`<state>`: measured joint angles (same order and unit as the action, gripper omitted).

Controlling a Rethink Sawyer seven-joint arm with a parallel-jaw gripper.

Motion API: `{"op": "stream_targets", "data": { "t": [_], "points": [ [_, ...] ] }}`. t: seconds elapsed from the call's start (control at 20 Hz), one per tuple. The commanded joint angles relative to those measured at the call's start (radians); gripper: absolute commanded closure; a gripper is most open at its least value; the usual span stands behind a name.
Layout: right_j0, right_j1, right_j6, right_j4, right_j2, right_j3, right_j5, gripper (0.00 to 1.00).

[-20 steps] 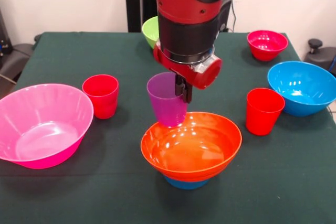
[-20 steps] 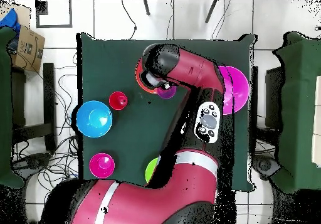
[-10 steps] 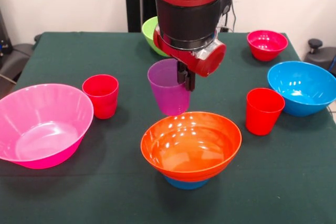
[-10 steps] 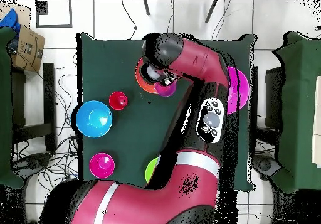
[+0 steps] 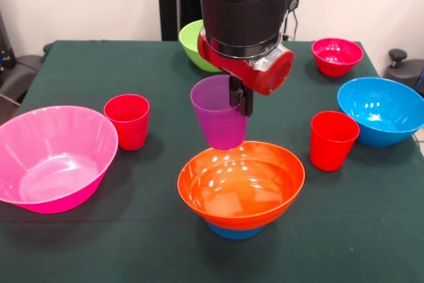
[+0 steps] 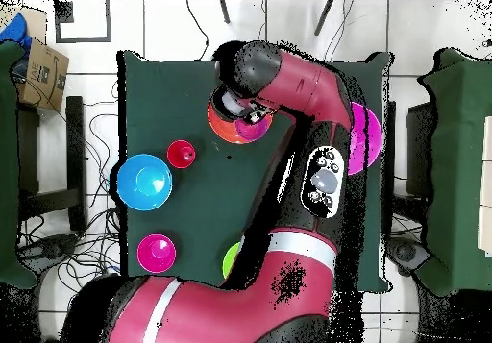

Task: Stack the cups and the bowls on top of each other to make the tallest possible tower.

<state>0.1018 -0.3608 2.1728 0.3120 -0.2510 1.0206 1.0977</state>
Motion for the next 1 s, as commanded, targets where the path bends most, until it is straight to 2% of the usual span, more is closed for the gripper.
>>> {"op": "stream_targets", "data": {
  "t": [0.05, 0.5, 1.0],
  "points": [
    [-0.022, 0.017, 0.241, 0.025, 0.049, -0.047, 0.073, 1.00],
    [-0.026, 0.053, 0.281, 0.050, 0.047, -0.091, 0.040, 1.00],
    [-0.038, 0.079, 0.265, 0.035, 0.048, -0.017, -0.119, 1.00]
  ]
}}
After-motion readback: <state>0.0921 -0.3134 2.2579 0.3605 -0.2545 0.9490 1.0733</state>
